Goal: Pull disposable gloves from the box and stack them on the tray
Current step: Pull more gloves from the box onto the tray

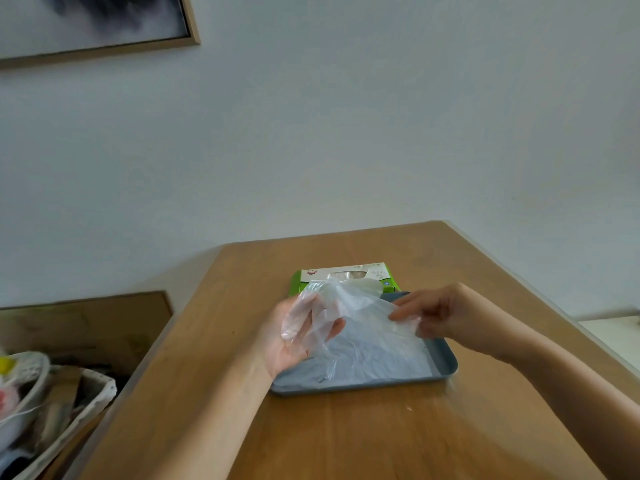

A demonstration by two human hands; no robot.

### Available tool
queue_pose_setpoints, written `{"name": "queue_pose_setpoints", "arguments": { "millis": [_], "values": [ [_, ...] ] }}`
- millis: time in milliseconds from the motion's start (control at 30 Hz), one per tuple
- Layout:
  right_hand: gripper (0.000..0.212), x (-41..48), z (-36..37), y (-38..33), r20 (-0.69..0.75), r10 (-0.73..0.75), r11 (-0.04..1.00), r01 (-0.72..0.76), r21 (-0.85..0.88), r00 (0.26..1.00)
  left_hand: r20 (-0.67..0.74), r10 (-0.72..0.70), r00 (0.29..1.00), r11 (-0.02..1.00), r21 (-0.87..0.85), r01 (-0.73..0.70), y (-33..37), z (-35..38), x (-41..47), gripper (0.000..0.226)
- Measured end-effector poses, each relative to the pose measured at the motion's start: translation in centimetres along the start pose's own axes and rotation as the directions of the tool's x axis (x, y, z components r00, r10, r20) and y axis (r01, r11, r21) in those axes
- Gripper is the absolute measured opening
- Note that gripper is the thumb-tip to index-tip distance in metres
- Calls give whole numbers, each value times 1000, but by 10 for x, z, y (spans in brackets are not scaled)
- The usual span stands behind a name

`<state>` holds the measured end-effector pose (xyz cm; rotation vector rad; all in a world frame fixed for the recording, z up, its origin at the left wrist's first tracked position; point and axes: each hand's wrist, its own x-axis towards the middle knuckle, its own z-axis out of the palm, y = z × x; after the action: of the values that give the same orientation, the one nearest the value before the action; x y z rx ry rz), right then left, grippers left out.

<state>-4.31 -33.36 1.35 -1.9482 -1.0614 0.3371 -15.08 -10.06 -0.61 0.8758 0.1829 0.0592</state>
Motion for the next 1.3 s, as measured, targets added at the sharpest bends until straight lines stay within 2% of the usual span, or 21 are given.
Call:
{"name": "queue_pose_setpoints", "arguments": {
  "millis": [67, 133, 167, 267, 333, 433, 467, 600, 667, 733, 833, 900, 967, 1033, 1100, 1133, 1233, 1267, 1300],
  "values": [
    [43, 0, 2, -2, -90, 27, 999, -24, 32, 996, 22, -26, 999, 999, -19, 27, 0, 0, -1, 20],
    [30, 1, 3, -3, -171, 38, 998, -30, 47, 985, 80, -65, 995, 996, -53, 69, 2, 1, -3, 41],
    [25, 2, 3, -4, -200, 47, 998, -38, 47, 979, 107, -71, 992, 996, -40, 75, 1, 2, -3, 44],
    [18, 5, 0, -3, -174, 109, 989, -90, 116, 979, 41, -83, 996, 996, 43, 81, 0, 9, -6, 13],
    [17, 7, -3, 0, -112, 188, 944, -149, 294, 976, -31, -45, 998, 992, 114, 49, -3, 4, -3, 40],
    [15, 7, -8, 5, -3, 309, 740, -239, 629, 951, -43, 5, 999, 949, 315, 9, -4, -3, -3, 36],
    [24, 7, -10, 7, 32, 320, 684, -254, 684, 947, -58, 17, 998, 906, 423, 9, -4, -3, -4, 35],
    [60, 8, -13, 16, 161, 342, 453, -313, 835, 926, -112, 105, 988, 782, 623, -12, 2, -2, -6, 23],
    [54, 9, -10, 17, 230, 354, 313, -347, 884, 906, -109, 109, 988, 717, 698, -2, 6, 0, -8, 22],
    [52, 10, -6, 16, 254, 389, 272, -374, 887, 886, -148, 79, 986, 696, 716, 52, 9, 1, -10, 20],
    [64, 12, -1, 15, 283, 271, 407, -376, 833, 920, -138, -12, 990, 655, 747, 112, 16, 1, -11, 23],
    [61, 13, 2, 14, 262, 275, 607, -378, 699, 925, -168, -70, 983, 665, 727, 172, 20, -3, -10, 22],
    [46, 14, 7, 13, 151, 340, 837, -372, 400, 928, -222, -122, 967, 684, 688, 244, 21, -9, -8, 21],
    [25, 19, 14, 13, 40, 328, 921, -329, 207, 944, -239, -169, 956, 729, 622, 284, 23, -12, -6, 18],
    [14, 26, 22, 18, -12, 300, 931, -290, 221, 954, -236, -220, 947, 746, 584, 319, 26, -17, -4, 19],
    [12, 29, 26, 21, -36, 302, 928, -285, 241, 953, -245, -226, 943, 688, 645, 332, 29, -20, -3, 20],
    [13, 39, 32, 22, -139, 258, 948, -223, 227, 956, -326, -123, 937, 289, 892, 348, 39, -25, 2, 21],
    [16, 42, 34, 20, -157, 216, 952, -173, 252, 964, -348, -29, 937, 199, 917, 347, 44, -28, 5, 18],
    [18, 44, 35, 16, -161, 165, 951, -114, 286, 973, -322, 109, 940, 157, 940, 304, 49, -28, 7, 14]
  ]
}}
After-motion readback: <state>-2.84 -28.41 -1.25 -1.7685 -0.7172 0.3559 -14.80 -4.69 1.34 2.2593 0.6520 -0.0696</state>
